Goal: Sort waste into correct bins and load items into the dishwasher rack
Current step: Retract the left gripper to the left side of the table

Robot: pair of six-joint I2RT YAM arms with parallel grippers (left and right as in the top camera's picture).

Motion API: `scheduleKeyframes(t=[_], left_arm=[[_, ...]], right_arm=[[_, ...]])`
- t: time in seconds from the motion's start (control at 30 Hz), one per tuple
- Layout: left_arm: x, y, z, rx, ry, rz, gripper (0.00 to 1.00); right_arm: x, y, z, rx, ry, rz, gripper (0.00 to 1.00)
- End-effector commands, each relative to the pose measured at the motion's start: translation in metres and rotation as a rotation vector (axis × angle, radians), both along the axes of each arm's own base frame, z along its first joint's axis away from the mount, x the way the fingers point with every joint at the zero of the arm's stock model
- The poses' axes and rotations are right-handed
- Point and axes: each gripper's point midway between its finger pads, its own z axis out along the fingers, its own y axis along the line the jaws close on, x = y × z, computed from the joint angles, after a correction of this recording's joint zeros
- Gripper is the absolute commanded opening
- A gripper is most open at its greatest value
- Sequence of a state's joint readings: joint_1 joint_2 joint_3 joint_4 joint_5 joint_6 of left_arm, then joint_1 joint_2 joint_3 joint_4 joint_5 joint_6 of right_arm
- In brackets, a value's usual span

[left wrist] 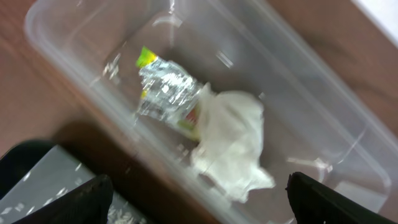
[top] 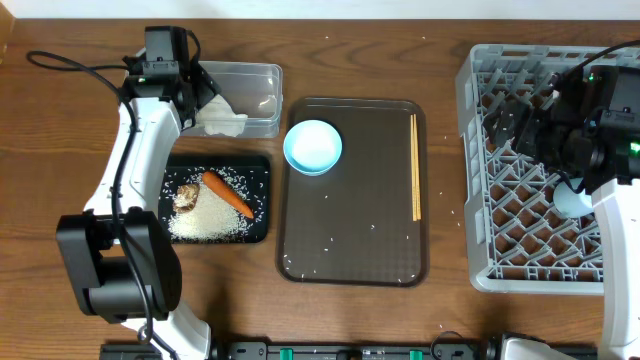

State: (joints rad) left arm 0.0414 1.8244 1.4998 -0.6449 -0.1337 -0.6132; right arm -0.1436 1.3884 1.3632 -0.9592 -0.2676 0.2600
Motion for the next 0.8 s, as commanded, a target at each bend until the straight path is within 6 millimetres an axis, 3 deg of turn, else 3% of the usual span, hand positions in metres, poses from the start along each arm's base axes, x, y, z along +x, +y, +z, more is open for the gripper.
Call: scheduleKeyframes(t=[0.0,0.27,0.43,0.6,0.77], left_arm=[[-0.012,0.0,0.037,0.008,-0.056,-0.001,0.9],[-0.074,-0.005,0.145,0.015,-0.245,-0.006,0.9],[-0.122,-0.007,0.192,0.019,-0.346,-0.005,0.91],[-0.16,-0.008,0.199,0.017,-0.329,-0.001,0.96],[-0.174,-0.006,0.191,0.023,-0.272,0.006,0.98]], right_arm=[[0.002,0.0,0.005,-0.003,-0.011,-0.007,0.99],[0.002,0.0,0.005,-0.003,-0.011,-0.007,0.99],[0.002,0.0,0.005,-0.003,-0.011,-0.007,0.99],[0.002,0.0,0.005,-0.003,-0.011,-0.007,0.99],[0.002,0.0,0.005,-0.003,-0.011,-0.007,0.99]])
